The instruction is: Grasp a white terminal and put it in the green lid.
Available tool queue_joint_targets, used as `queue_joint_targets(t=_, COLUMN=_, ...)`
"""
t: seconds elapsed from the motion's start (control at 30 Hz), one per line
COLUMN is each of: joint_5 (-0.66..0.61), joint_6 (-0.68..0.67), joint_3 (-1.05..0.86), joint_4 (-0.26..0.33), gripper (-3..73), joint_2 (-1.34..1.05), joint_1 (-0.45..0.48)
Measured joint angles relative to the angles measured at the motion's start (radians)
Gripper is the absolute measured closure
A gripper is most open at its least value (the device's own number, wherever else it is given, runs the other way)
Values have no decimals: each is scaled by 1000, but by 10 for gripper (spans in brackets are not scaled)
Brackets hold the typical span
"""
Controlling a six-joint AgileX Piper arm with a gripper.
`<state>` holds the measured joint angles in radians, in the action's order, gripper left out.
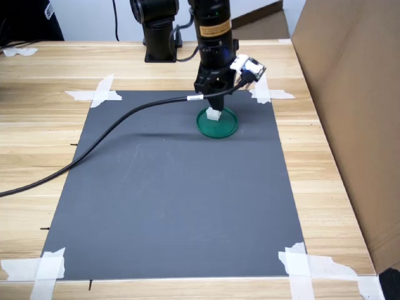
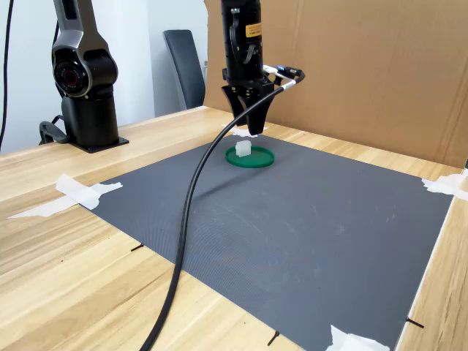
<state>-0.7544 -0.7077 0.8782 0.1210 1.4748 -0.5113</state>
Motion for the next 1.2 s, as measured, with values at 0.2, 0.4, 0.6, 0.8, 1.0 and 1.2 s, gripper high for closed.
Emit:
queue_joint_targets(t=0.2, joint_5=-18, joint_6=8, joint_3=-3, joint_4=104, gripper=318, joint_2=-132, joint_1=0)
queue_joint_targets(t=0.4, joint_5=97, joint_6=64, joint_3=-59, joint_4=108, gripper=645, joint_2=-288, joint_1=0)
queue_joint_targets(t=0.6, joint_5=210, joint_6=80, joint_3=-188, joint_4=92, gripper=718, joint_2=-400, joint_1=0)
queue_joint_targets(t=0.8, joint_5=365, joint_6=315, joint_3=-355, joint_4=-67, gripper=723, joint_2=-606, joint_1=0)
queue_joint_targets(t=1.0, joint_5=477, joint_6=598, joint_3=-438, joint_4=-211, gripper=723, joint_2=-874, joint_1=134)
queue_joint_targets(t=1.2, joint_5=534, joint_6=723, joint_3=-515, joint_4=-196, gripper=723, joint_2=-1076, joint_1=408)
